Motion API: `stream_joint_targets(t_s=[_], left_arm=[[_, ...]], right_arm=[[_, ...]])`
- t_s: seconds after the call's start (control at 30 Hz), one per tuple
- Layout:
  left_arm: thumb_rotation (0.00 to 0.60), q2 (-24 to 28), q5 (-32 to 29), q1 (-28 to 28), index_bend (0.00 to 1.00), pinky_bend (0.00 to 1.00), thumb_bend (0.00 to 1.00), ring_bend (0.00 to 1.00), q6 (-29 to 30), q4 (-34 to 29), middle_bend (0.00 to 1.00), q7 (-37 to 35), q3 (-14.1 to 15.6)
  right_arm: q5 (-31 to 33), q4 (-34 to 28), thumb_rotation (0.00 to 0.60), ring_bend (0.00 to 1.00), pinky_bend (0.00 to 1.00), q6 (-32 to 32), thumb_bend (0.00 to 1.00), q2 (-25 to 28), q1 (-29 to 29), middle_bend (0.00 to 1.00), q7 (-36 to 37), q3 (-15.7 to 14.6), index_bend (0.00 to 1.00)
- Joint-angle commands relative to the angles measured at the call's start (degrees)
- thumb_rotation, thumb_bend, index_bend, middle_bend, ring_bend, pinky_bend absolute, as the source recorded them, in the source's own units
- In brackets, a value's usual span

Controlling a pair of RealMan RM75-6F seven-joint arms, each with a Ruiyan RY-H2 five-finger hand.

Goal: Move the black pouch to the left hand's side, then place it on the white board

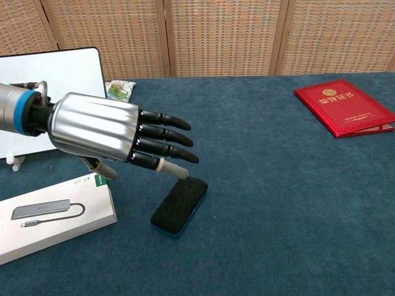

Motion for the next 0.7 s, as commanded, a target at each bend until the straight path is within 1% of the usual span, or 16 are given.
stream_joint_targets(t_s=[0.03,0.17,0.43,0.7], left_arm=[[0.6,-3.48,-1.44,-2.28,0.0,0.0,0.0,0.0,-0.1,3.4,0.0,-2.03,2.56],[0.6,-6.14,-3.34,-4.08,0.0,0.0,0.0,0.0,-1.31,5.7,0.0,-3.18,4.1],[0.6,-9.05,-5.69,-7.51,0.0,0.0,0.0,0.0,-3.7,7.84,0.0,-4.88,7.17],[0.6,-11.93,-7.56,-8.69,0.0,0.08,0.0,0.0,-6.9,9.11,0.0,-6.11,10.64]], right_arm=[[0.45,0.26,0.6,0.0,0.0,-0.45,0.0,0.06,-0.24,0.0,-0.29,0.58,0.0],[1.0,0.63,0.6,0.0,0.0,-2.13,0.0,0.14,-0.09,0.0,-0.02,1.09,0.0],[1.0,0.87,0.6,0.0,0.0,-3.18,0.0,0.21,-0.13,0.0,0.14,1.91,0.0],[1.2,0.91,0.6,0.0,0.0,-3.46,0.0,0.63,-0.66,0.0,1.13,2.8,0.0]])
